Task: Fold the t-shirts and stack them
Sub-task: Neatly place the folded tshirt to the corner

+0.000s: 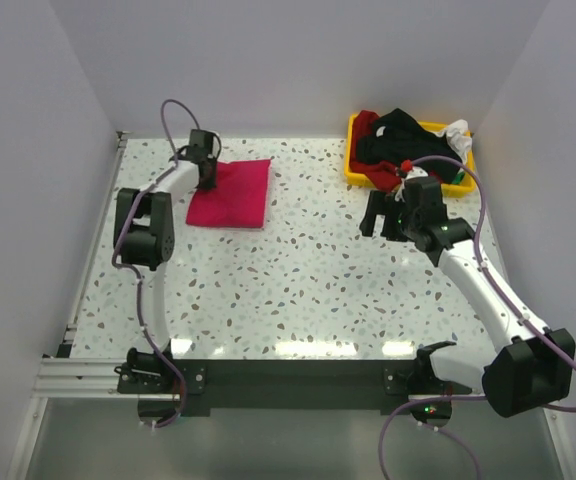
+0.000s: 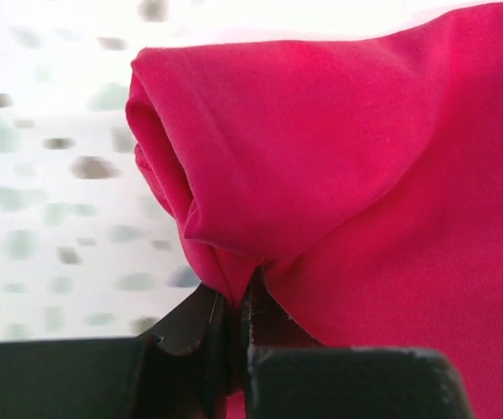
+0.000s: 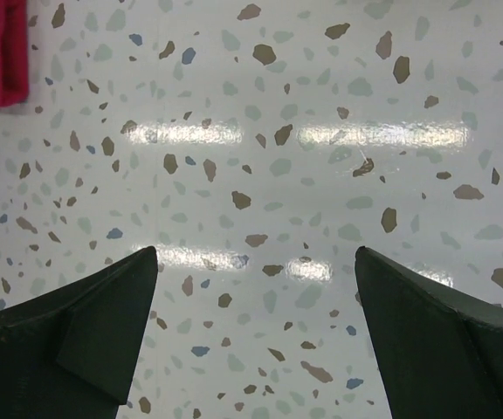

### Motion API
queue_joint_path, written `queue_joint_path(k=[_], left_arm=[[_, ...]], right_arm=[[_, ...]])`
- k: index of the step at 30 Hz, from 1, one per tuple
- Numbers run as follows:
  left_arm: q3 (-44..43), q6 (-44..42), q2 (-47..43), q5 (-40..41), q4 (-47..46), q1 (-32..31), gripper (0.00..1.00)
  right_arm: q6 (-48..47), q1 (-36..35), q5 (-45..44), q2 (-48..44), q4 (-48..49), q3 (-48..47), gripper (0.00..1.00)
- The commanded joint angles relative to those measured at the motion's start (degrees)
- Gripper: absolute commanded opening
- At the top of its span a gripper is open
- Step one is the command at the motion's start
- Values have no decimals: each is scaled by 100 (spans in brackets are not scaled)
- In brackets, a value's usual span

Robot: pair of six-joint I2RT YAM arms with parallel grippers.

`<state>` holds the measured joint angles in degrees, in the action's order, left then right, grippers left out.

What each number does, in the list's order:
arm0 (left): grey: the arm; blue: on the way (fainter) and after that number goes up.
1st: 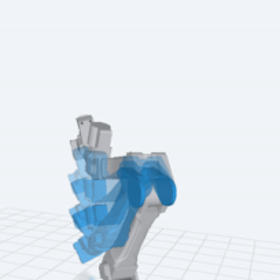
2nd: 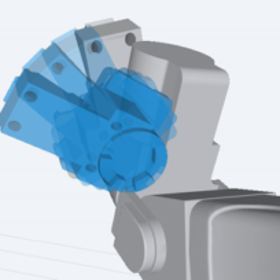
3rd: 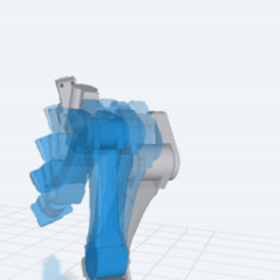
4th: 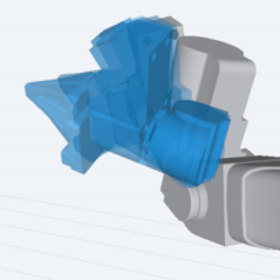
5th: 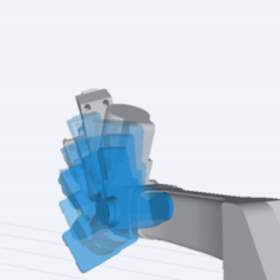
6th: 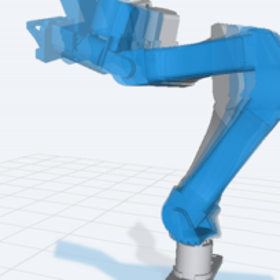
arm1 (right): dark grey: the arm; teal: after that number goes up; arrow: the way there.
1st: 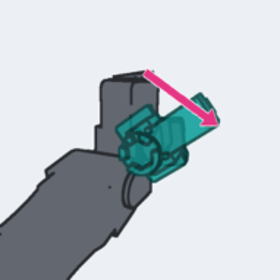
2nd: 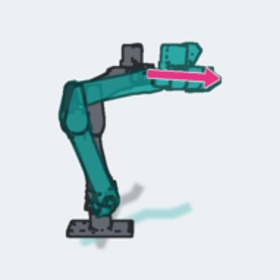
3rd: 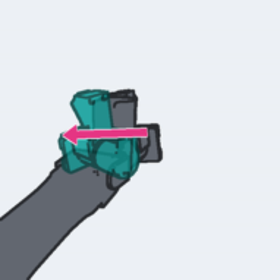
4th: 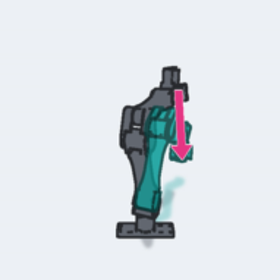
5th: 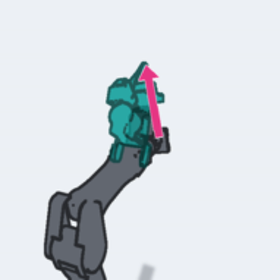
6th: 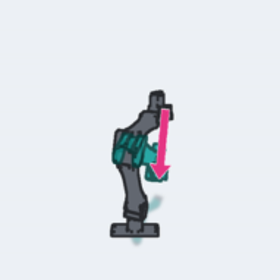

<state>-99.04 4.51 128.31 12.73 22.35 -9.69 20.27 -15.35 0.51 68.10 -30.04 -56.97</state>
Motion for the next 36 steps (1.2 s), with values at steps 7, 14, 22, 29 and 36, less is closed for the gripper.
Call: queue_joint_path(k=[7, 14, 22, 29, 36], left_arm=[[-1195, -1286, 439, 107, -81, 1530, 0], [-1872, -1515, 870, -121, -345, 1874, 0], [-2876, -1383, 1101, 301, 33, 1988, 22], [-2707, -1076, 397, 475, 278, 2077, 85], [-2307, 362, -936, -49, 1139, 2051, 100]], right_arm=[[-120, 15, -324, 221, -204, -306, 99], [-102, 24, -209, 713, -177, -499, 99], [-59, 24, -227, 820, -274, -517, 99], [-85, 24, -271, 591, -397, -561, 99], [-6, 24, -289, 99, -555, -570, 99]])
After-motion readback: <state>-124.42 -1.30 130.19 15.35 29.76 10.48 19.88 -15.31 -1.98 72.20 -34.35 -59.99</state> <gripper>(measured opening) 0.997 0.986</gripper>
